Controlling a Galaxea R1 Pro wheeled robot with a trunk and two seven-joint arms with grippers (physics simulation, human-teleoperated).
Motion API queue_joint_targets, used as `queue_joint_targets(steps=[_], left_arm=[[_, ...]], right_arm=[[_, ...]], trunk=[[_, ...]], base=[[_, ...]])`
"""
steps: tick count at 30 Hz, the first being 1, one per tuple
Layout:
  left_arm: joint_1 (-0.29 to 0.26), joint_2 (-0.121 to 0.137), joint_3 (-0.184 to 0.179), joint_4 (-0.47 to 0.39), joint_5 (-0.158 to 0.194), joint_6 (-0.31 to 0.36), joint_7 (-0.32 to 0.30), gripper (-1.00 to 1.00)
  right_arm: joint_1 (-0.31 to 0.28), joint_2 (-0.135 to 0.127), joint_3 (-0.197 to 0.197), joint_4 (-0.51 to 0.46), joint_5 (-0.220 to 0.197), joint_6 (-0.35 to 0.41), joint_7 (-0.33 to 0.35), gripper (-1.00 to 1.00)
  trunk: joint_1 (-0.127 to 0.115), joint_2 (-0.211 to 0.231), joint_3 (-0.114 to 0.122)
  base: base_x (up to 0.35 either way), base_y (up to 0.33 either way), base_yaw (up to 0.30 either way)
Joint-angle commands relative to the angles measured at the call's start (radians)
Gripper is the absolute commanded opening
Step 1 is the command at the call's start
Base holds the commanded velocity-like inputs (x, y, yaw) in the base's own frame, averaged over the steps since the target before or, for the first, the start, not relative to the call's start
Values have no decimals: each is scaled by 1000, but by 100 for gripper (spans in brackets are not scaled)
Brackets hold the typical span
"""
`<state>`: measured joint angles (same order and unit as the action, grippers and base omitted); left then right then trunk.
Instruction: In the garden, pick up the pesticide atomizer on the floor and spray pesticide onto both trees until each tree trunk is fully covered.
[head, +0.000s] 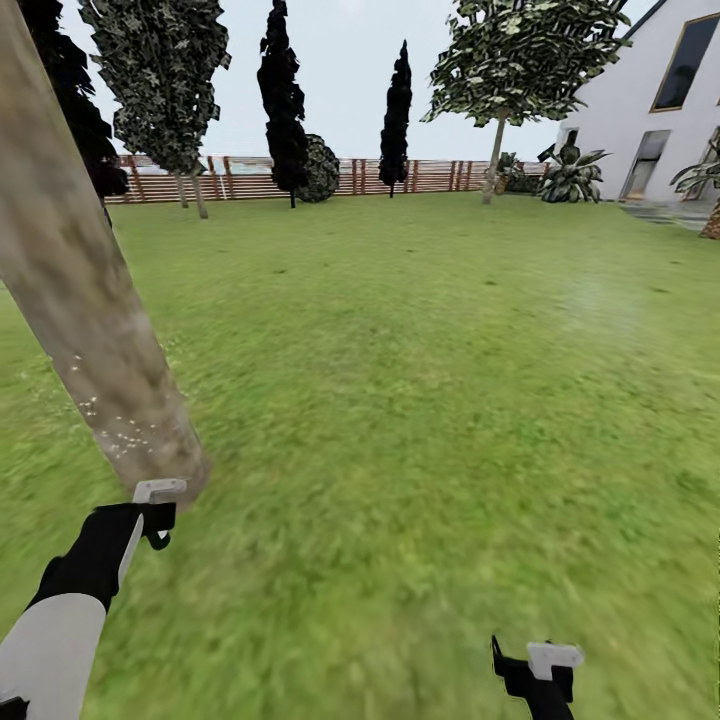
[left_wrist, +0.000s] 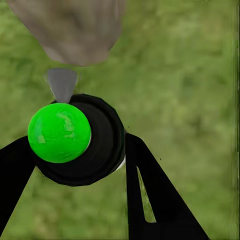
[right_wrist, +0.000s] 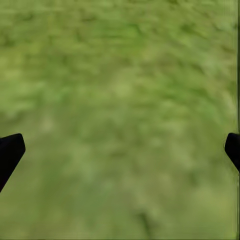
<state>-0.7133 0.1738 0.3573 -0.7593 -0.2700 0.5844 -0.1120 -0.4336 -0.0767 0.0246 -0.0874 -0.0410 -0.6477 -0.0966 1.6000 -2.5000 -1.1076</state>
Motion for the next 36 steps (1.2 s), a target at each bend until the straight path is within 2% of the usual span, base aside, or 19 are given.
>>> queue_joint_targets(steps=[1, 7, 27, 36], left_arm=[[0, 0, 0, 0, 0, 0, 0, -100], [0, 1, 0, 0, -1, 0, 0, -100], [0, -1, 0, 0, 1, 0, 0, -100], [0, -1, 0, 0, 2, 0, 0, -100]], right_arm=[[0, 0, 0, 0, 0, 0, 0, 100], [0, 0, 0, 0, 0, 0, 0, 100], [0, 0, 0, 0, 1, -1, 0, 100], [0, 0, 0, 0, 1, 0, 0, 100]], trunk=[[0, 0, 0], [0, 0, 0], [0, 0, 0], [0, 0, 0]], base=[[138, -246, 5], [143, -246, 63], [126, -249, 276], [112, -253, 52]])
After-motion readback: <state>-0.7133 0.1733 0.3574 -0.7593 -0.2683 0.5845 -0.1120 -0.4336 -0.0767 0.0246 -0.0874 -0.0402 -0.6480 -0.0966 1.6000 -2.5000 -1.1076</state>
